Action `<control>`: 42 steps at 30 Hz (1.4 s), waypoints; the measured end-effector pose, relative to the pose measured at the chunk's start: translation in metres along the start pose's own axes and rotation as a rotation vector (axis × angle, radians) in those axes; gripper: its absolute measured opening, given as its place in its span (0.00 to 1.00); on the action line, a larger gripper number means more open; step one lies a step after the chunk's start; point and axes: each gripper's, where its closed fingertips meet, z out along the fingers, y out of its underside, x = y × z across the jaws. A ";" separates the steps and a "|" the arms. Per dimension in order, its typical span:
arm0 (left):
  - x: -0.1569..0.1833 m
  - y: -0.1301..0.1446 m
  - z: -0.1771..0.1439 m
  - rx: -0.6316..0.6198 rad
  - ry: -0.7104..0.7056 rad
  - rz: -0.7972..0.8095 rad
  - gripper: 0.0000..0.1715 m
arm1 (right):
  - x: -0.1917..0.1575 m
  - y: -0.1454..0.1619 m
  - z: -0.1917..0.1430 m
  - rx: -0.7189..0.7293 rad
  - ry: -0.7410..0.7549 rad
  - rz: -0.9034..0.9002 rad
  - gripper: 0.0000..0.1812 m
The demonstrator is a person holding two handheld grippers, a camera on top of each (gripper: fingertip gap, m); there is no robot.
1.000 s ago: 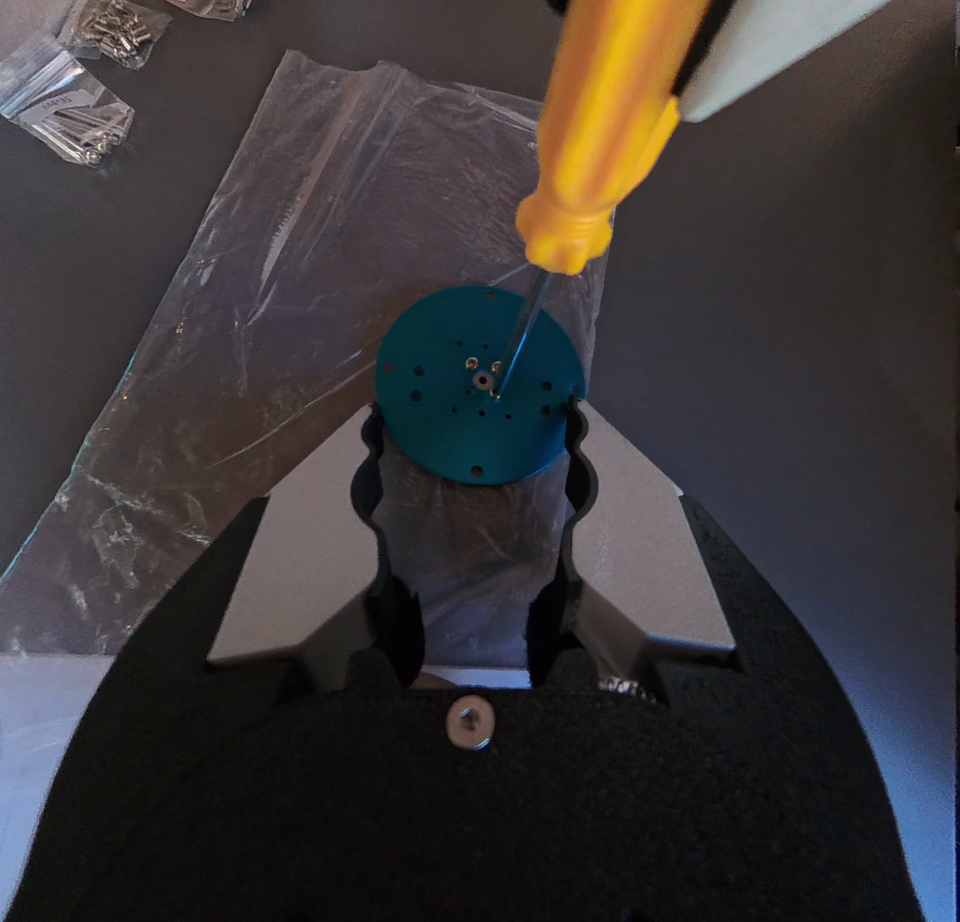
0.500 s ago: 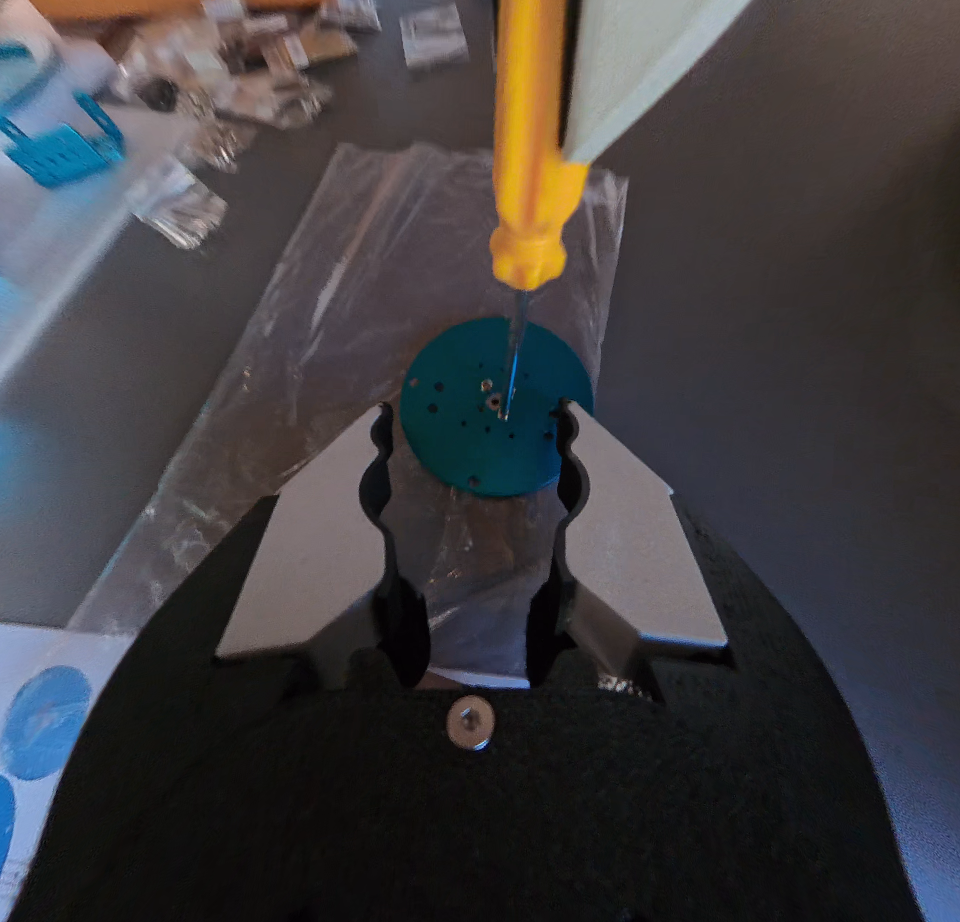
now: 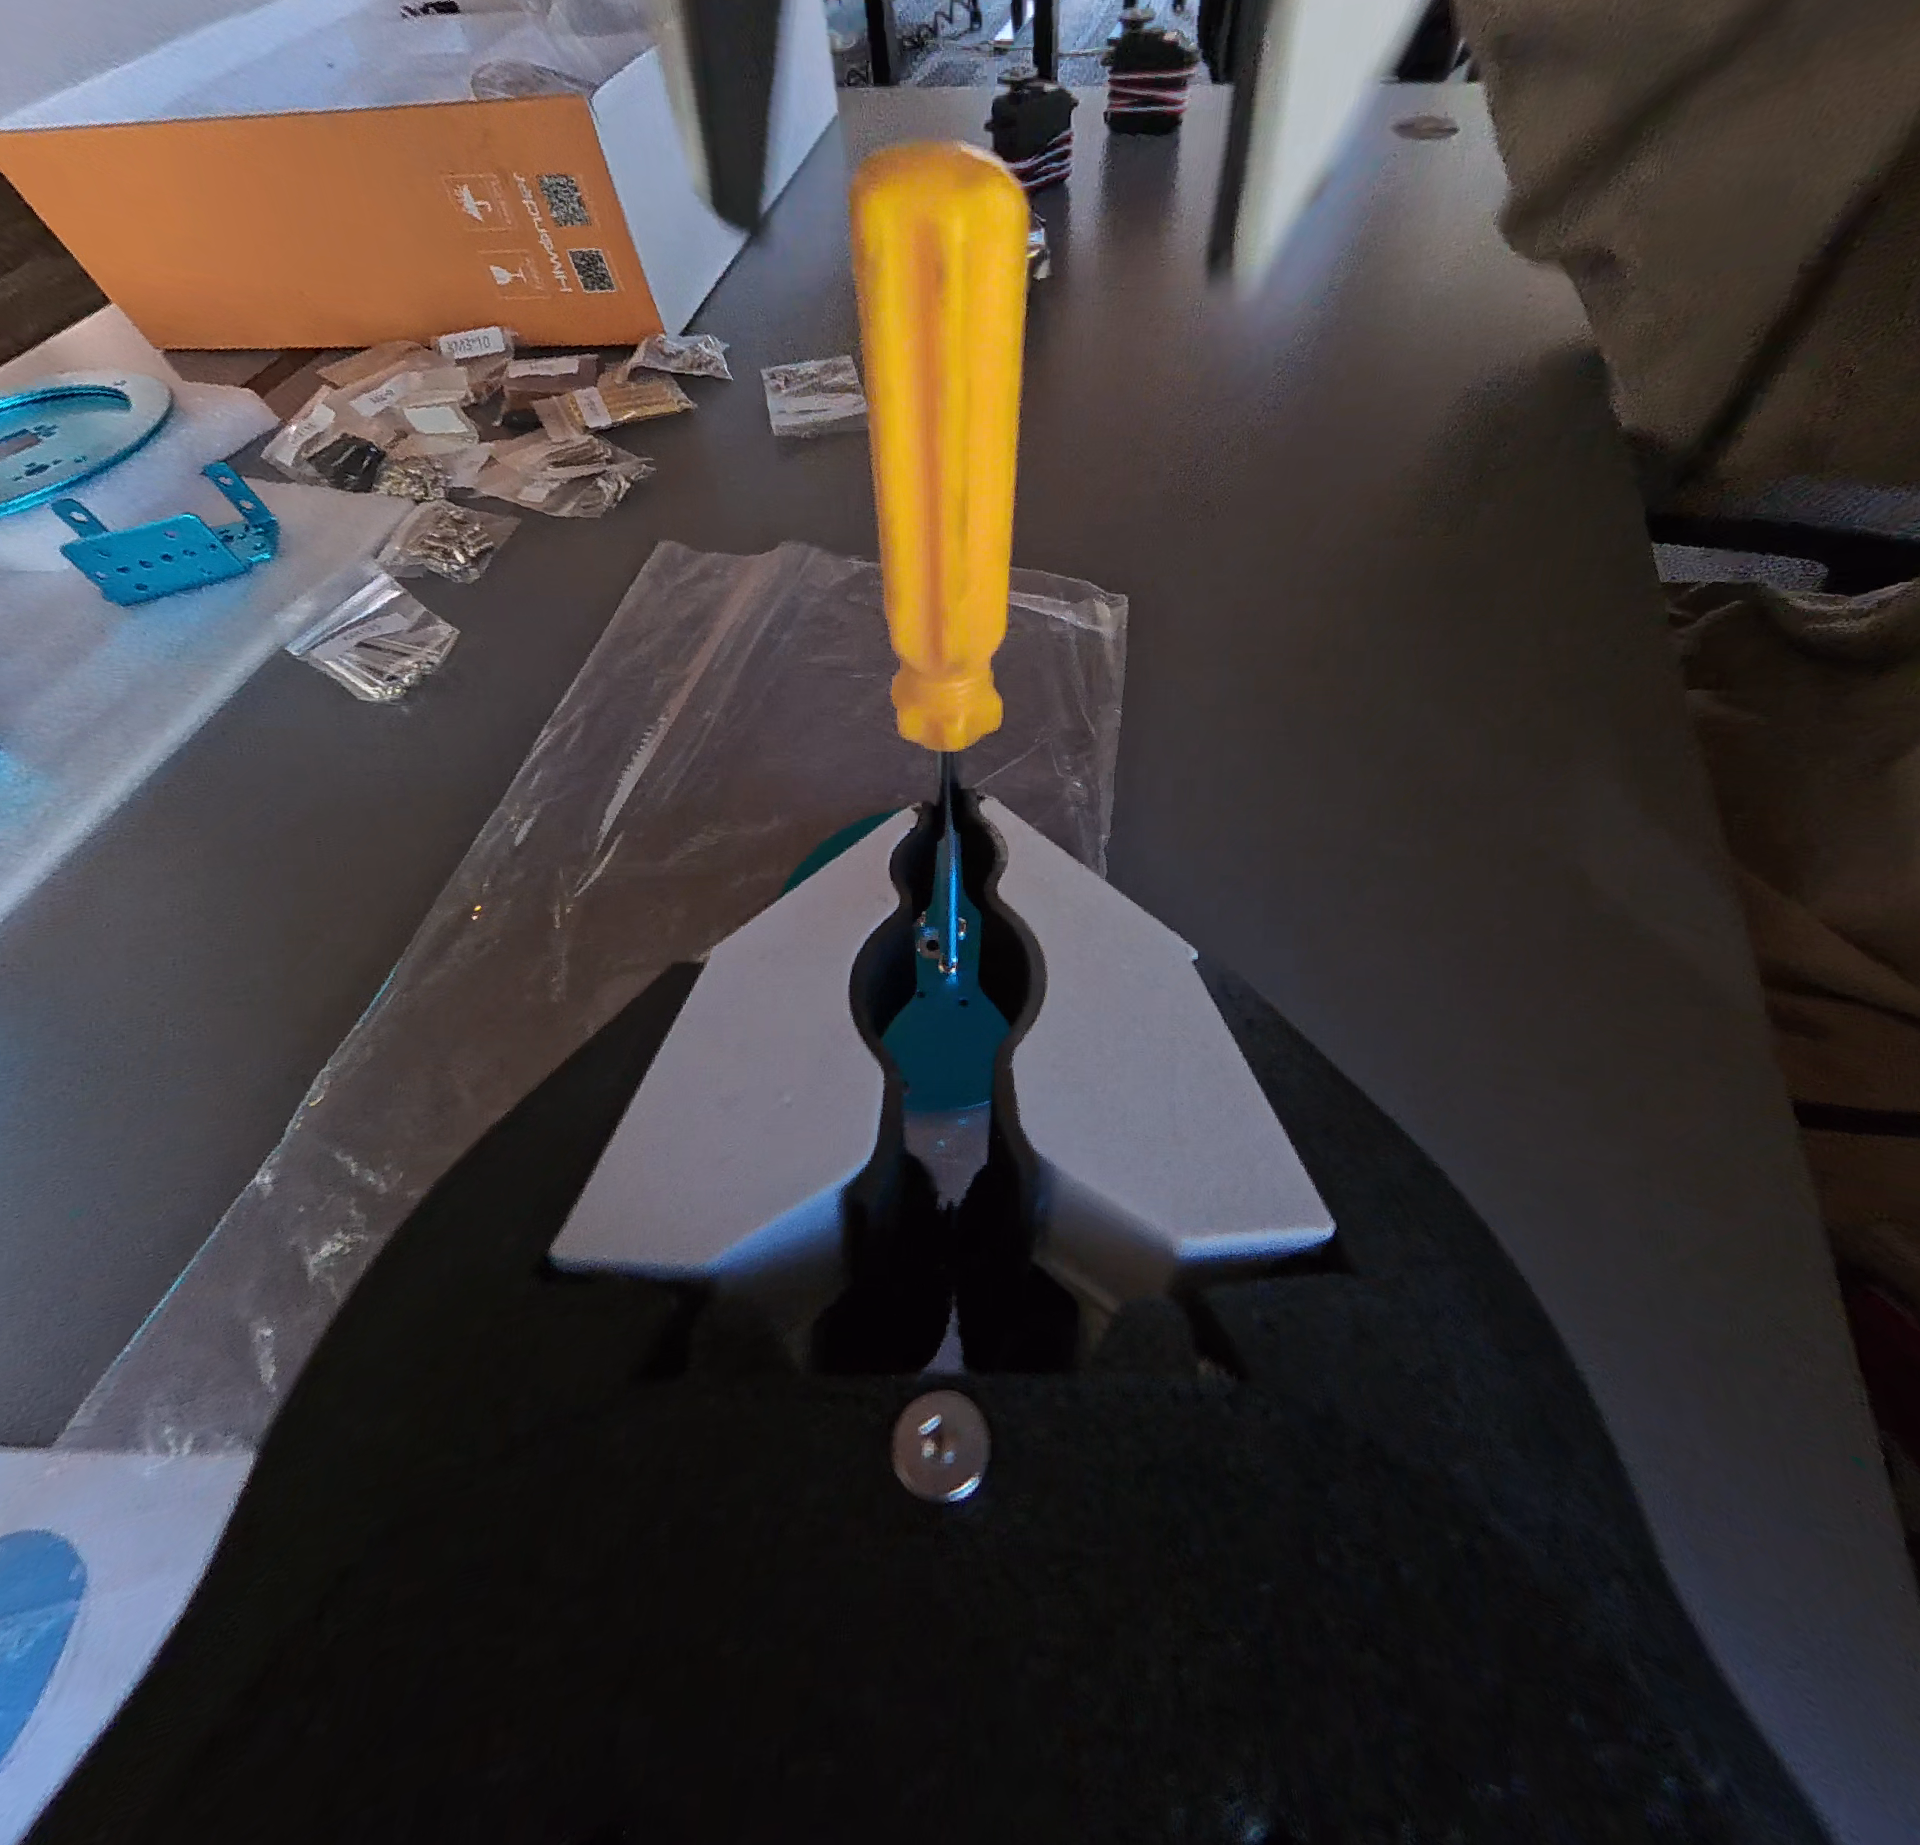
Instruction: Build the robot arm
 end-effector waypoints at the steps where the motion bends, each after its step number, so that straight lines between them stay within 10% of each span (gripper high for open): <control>1: 0.001 0.000 0.000 -0.001 0.007 0.000 0.03 | 0.003 -0.004 -0.007 0.033 -0.035 -0.100 0.24; 14: 0.005 0.001 -0.003 0.010 0.089 0.006 0.03 | 0.007 0.012 0.009 -0.236 -0.410 -1.206 0.23; 30: 0.006 0.001 -0.003 0.024 0.114 -0.016 0.03 | -0.003 0.014 0.025 -0.283 -0.489 -1.435 0.10; 33: -0.001 0.030 0.003 -0.148 0.062 -0.022 0.38 | -0.003 0.014 0.025 -0.285 -0.488 -1.426 0.10; 42: 0.001 0.049 0.010 -0.277 0.063 -0.046 0.40 | 0.002 0.012 0.027 -0.288 -0.486 -1.260 0.10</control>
